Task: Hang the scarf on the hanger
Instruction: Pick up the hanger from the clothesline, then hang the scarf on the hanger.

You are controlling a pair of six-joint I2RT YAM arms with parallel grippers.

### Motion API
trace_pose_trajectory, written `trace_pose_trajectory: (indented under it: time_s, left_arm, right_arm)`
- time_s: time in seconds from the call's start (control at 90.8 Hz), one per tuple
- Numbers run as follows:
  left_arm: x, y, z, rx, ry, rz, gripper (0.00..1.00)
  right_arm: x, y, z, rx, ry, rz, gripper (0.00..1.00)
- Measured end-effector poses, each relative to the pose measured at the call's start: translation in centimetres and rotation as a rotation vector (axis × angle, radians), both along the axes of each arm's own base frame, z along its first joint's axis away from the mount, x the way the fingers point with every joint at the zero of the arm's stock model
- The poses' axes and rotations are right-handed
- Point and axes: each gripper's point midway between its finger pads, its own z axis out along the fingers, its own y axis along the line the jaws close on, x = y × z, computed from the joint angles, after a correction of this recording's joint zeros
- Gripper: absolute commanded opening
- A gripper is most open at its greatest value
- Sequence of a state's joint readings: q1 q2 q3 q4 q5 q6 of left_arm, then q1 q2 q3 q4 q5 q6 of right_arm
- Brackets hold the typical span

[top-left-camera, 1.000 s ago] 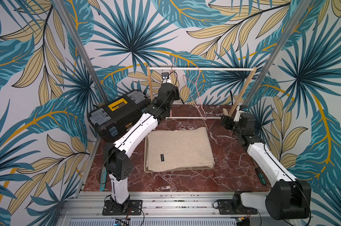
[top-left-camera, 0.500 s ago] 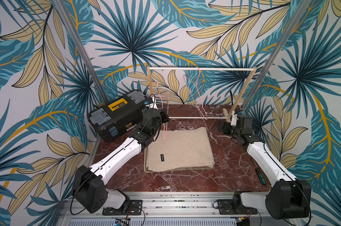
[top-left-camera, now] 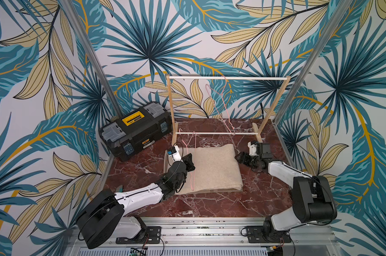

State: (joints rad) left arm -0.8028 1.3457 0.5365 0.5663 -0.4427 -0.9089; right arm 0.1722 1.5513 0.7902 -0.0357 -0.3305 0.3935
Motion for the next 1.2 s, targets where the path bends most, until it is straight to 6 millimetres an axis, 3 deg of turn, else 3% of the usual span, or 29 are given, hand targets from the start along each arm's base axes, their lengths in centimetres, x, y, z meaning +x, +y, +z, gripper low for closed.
trace_pose_trajectory:
  time_s: [0.165, 0.275, 0.485, 0.76, 0.914, 1.09, 1.201]
  left_arm:
    - [-0.9, -0.8, -1.0, -0.04, 0.002, 0.018, 0.0]
    - [-1.2, -1.4, -1.4, -0.064, 0.008, 0.025, 0.0]
    - [-2.0, -1.1, -4.8, -0.034, 0.074, 0.041, 0.0]
    - [-2.0, -1.2, -7.0, -0.013, 0.119, 0.052, 0.0]
    - [-2.1, -1.2, -7.3, -0.015, 0.128, 0.055, 0.0]
    - [-2.1, -1.2, -7.4, -0.018, 0.132, 0.059, 0.0]
    - [-2.1, -1.1, -7.5, -0.012, 0.136, 0.059, 0.0]
  right_arm:
    - [0.3, 0.7, -0.3, 0.024, -0.004, 0.023, 0.71]
    - [0.1, 1.4, -0.6, 0.039, 0.0, 0.046, 0.65]
    - [-0.5, 2.7, -1.3, 0.046, 0.016, 0.085, 0.63]
    - [-1.1, 3.9, -1.6, 0.034, 0.017, 0.131, 0.33]
    - [-1.5, 4.6, -2.0, 0.028, 0.026, 0.159, 0.0]
    - [-1.8, 5.5, -1.6, 0.018, 0.029, 0.193, 0.0]
    - [-2.0, 6.8, 0.3, 0.026, 0.018, 0.229, 0.0]
